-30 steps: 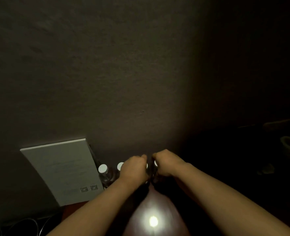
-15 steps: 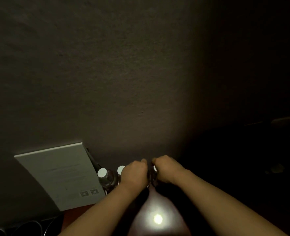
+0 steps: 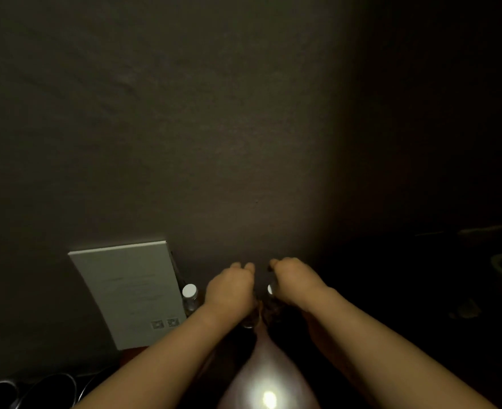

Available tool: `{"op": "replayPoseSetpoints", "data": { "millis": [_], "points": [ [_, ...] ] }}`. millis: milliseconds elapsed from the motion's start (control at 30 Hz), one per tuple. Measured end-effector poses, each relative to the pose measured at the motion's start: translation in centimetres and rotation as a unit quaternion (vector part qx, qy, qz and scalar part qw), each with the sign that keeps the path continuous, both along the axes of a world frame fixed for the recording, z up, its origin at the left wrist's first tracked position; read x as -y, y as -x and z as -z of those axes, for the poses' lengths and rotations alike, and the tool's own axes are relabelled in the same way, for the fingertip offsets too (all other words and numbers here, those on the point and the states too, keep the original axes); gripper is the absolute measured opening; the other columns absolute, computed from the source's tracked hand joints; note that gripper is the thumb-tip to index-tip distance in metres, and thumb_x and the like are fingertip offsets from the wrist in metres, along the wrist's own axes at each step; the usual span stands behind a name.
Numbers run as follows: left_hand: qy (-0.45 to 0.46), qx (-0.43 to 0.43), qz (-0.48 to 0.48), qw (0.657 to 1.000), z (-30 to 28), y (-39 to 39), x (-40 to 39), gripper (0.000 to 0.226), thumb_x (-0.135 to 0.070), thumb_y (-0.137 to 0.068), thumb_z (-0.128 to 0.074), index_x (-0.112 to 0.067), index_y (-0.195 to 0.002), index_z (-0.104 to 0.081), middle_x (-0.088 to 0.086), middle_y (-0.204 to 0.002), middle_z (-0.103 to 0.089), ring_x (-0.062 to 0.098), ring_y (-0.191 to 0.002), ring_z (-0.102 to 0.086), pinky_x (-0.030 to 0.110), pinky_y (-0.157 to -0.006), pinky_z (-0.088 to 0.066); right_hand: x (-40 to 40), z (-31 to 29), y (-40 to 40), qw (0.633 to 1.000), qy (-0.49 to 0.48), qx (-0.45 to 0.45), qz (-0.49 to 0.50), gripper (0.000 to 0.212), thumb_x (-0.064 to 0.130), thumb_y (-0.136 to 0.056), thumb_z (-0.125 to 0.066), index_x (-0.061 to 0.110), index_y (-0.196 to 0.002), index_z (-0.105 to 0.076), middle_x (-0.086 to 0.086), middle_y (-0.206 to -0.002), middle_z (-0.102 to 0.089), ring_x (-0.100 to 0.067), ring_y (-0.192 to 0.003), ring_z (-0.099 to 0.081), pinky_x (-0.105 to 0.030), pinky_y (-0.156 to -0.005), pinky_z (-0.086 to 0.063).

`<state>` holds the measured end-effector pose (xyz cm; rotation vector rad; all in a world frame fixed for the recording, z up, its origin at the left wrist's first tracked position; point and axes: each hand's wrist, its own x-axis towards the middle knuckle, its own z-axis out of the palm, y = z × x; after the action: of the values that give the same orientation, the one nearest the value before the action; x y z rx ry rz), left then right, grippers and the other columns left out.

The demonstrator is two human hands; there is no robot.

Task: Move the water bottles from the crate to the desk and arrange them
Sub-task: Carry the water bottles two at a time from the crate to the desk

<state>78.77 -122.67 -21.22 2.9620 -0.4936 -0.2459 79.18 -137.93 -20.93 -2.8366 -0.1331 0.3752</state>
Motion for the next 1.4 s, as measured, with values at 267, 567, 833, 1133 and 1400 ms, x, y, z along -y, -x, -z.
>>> {"op": "replayPoseSetpoints", "data": {
  "millis": [267,567,833,1133,1400],
  "points": [
    [-0.015,0.027,-0.035,0.999,-3.5,4.4,-3.0,0.035,-0.038,-0.078,-0.066,-0.018,-0.103,-0.052,0.005,-0.102,-0.058,0.028,-0.096,-0.062,0.034,-0.066,-0.043,-2.2,-4.9,3.9,0.998,0.019,0.036,-0.057,0.041,0.028,-0.081,-0.067,0.018,-0.12,-0.06,-0.009,-0.114,-0.064,-0.03,-0.108,-0.062,-0.037,-0.086,-0.054],
    [-0.011,-0.023,-0.11,0.994,-6.5,12.1,-7.6,0.046,-0.035,-0.08,-0.068,-0.018,-0.12,-0.054,0.007,-0.114,-0.061,0.029,-0.104,-0.061,0.04,-0.082,-0.054,-8.0,-7.8,9.2,0.988,0.018,0.009,-0.152,0.021,0.027,-0.08,-0.065,0.021,-0.1,-0.063,-0.005,-0.097,-0.067,-0.028,-0.091,-0.066,-0.033,-0.072,-0.052],
    [-0.031,-0.024,-0.173,0.984,-9.7,21.0,-16.1,0.053,-0.04,-0.076,-0.078,-0.024,-0.121,-0.056,0.001,-0.116,-0.061,0.023,-0.105,-0.06,0.042,-0.085,-0.056,-16.4,-10.8,16.9,0.971,0.045,0.006,-0.234,0.046,0.025,-0.08,-0.075,0.021,-0.123,-0.061,-0.009,-0.113,-0.066,-0.027,-0.099,-0.063,-0.04,-0.082,-0.056],
    [-0.042,-0.017,-0.258,0.965,-11.7,38.2,-31.7,0.05,-0.046,-0.073,-0.078,-0.025,-0.113,-0.056,-0.002,-0.107,-0.06,0.02,-0.096,-0.06,0.04,-0.075,-0.056,-31.6,-12.7,30.3,0.938,0.044,0.006,-0.343,0.037,0.023,-0.084,-0.074,0.018,-0.118,-0.061,-0.005,-0.11,-0.067,-0.019,-0.088,-0.064,-0.031,-0.07,-0.054],
    [-0.068,-0.016,-0.4,0.914,-13.1,55.0,-44.2,0.047,-0.045,-0.07,-0.077,-0.026,-0.109,-0.061,-0.003,-0.105,-0.063,0.021,-0.1,-0.062,0.035,-0.071,-0.054,-46.1,-14.0,42.3,0.891,0.032,0.029,-0.453,0.044,0.028,-0.072,-0.08,0.019,-0.112,-0.064,-0.001,-0.103,-0.066,-0.018,-0.088,-0.064,-0.037,-0.075,-0.06]
  ]
}}
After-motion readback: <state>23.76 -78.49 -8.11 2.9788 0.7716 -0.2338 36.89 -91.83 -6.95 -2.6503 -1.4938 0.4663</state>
